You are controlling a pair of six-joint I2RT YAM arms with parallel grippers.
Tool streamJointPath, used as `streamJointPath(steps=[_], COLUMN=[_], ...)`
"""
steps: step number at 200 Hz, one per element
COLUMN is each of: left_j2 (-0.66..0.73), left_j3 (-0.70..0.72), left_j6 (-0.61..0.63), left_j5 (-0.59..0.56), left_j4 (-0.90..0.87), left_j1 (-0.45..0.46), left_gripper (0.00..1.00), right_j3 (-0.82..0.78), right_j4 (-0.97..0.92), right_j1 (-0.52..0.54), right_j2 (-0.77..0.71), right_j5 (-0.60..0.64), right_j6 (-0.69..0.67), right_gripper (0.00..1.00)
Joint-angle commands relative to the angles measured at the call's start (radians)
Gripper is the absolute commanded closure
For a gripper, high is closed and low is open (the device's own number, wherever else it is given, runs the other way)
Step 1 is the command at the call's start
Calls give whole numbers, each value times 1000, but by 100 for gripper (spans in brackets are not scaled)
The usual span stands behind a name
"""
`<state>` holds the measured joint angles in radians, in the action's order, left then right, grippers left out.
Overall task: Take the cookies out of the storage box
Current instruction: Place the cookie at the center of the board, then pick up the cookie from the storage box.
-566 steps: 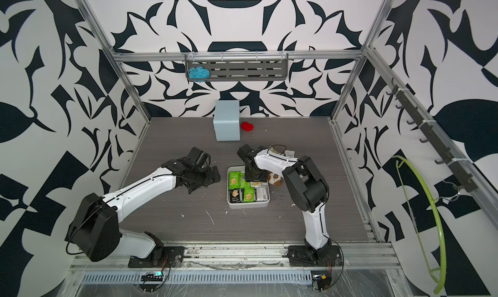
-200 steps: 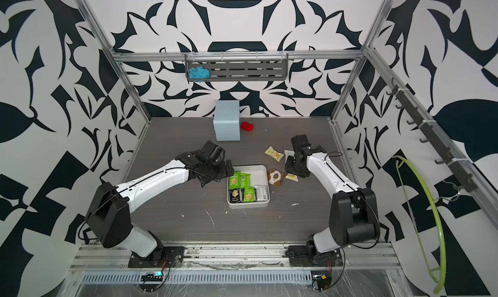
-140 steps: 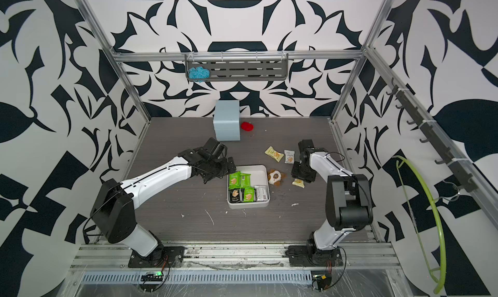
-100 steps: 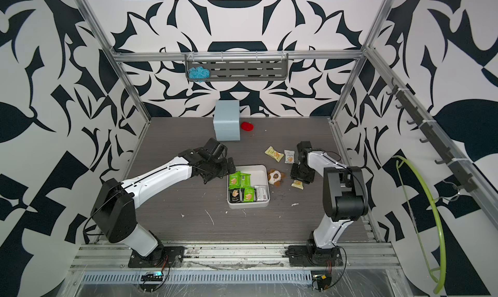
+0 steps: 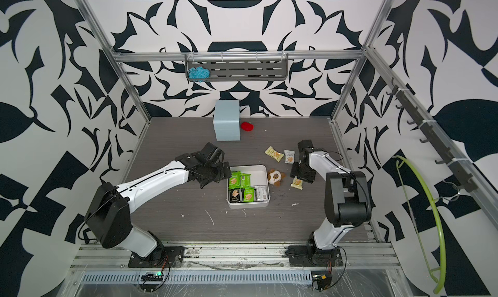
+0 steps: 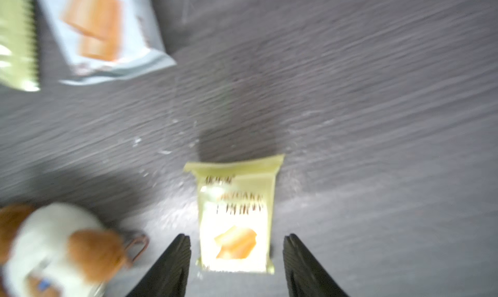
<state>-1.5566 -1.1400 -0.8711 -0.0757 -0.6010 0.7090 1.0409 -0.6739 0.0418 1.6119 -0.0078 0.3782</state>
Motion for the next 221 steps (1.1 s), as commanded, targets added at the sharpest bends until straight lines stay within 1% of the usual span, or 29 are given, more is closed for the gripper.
streamJointPath(steps=[1,20,38,61,82,119,151,180,197,221], left_j2=[22,29,38,55,67,104,141,176,195,219], left_j3=[44,70,92,121,147,181,207,235,255,274], left_j6=[-15,-20,-11,5,11,31,44,52,50,44], left_j5=[4,6,-3,-8,3,11,13,8,4,5], left_j4=[23,38,42,47,46,45,42,26,21,14], left_j1=[2,1,-3,-17,-40,-82,-121,-146,-152,-154], left_gripper=[1,1,1,1,1,1,1,1,1,1], right_j3=[30,29,25,23,33,67,94,150,183,240], right_j4=[-62,-83,-84,-65,-43,6,67,98,114,90], right_j1=[14,58,124,230,339,491,588,636,648,658], right_j2=[-116,-188,-237,-257,-247,-183,-94,4,60,146], right_j5=[-18,-40,-63,-88,-73,-46,-41,-21,-21,7], right_j6=[9,26,55,113,171,246,291,301,299,290], right_gripper=[38,38,37,36,36,36,37,37,38,38])
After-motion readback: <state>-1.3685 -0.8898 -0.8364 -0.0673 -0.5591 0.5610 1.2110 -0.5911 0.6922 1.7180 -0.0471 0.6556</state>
